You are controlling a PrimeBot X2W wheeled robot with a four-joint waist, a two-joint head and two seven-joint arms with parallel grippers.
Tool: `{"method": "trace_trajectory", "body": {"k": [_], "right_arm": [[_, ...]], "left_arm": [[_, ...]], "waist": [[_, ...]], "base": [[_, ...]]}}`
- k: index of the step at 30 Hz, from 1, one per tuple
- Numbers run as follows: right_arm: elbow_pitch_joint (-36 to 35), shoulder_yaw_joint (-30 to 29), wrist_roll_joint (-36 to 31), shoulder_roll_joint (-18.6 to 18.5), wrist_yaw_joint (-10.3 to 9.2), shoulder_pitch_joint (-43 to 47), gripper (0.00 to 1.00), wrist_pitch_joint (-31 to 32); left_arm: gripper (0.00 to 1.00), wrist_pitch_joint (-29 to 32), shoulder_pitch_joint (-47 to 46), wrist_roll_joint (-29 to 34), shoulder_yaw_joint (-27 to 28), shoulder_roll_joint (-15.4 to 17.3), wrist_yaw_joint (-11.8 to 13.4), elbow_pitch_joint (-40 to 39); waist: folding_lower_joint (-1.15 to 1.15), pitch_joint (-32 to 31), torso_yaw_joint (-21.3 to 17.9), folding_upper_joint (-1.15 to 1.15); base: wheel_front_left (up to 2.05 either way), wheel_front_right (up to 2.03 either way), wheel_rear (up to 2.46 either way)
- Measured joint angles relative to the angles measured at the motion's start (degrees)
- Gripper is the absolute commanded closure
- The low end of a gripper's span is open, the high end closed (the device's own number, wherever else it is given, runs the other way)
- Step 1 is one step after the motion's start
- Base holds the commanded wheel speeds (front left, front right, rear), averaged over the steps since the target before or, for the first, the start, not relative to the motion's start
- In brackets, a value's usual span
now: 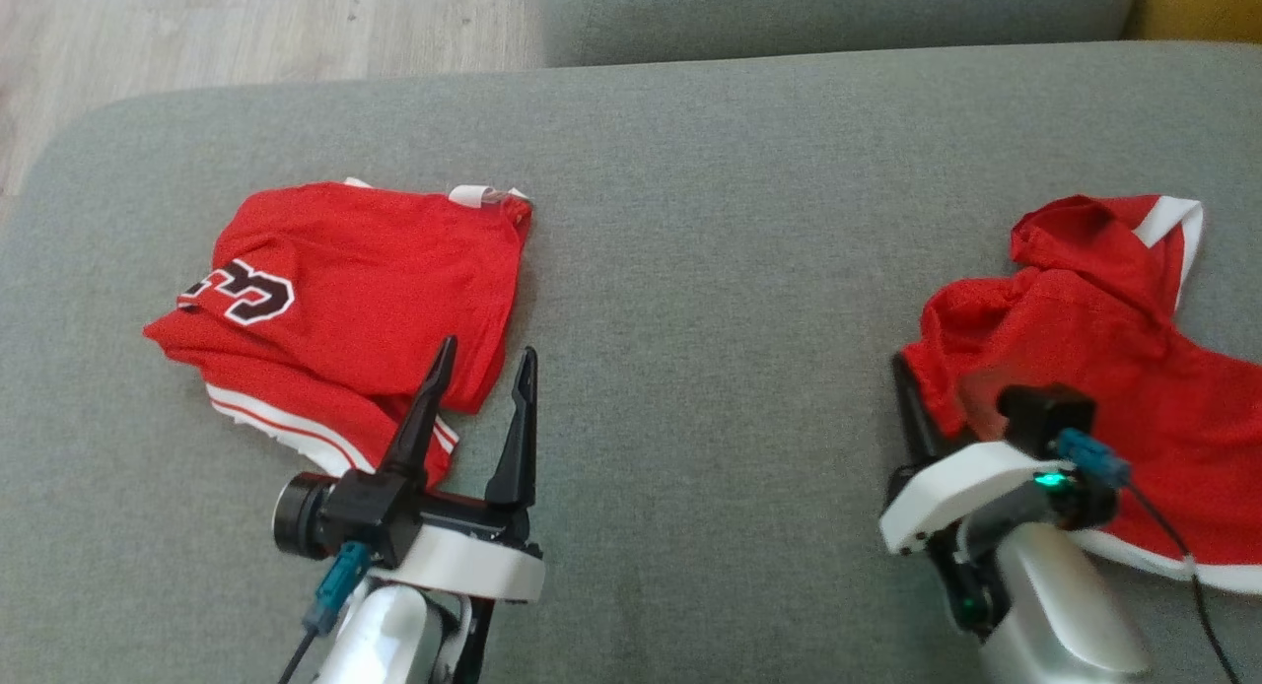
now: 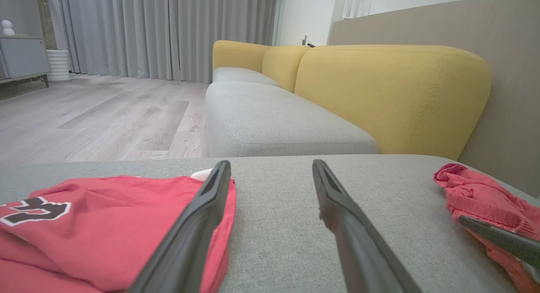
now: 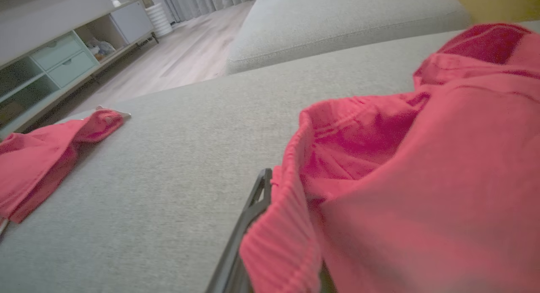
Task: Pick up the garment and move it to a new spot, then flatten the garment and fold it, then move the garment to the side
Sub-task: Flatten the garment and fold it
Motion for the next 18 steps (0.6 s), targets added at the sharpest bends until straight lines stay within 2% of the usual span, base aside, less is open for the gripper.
{"method": "trace_trajectory", "body": {"k": [13, 18], "right_arm": [[0.1, 21.1, 7.9, -0.5, 0.0, -6.4, 1.0, -1.6], [0.5, 27.0, 10.2, -0.6, 0.0, -9.1, 1.0, -1.5]], "left_arm": [[0.0, 0.0, 0.0, 0.1, 0.0, 0.0, -0.4, 0.2], [0.0, 0.0, 0.0, 0.1, -0.1, 0.0, -0.4, 0.2]], "waist": [[0.0, 0.0, 0.9, 0.0], [0.0, 0.1, 1.7, 0.0]], "base": [[0.0, 0.0, 0.0], [0.0, 0.0, 0.0]]}}
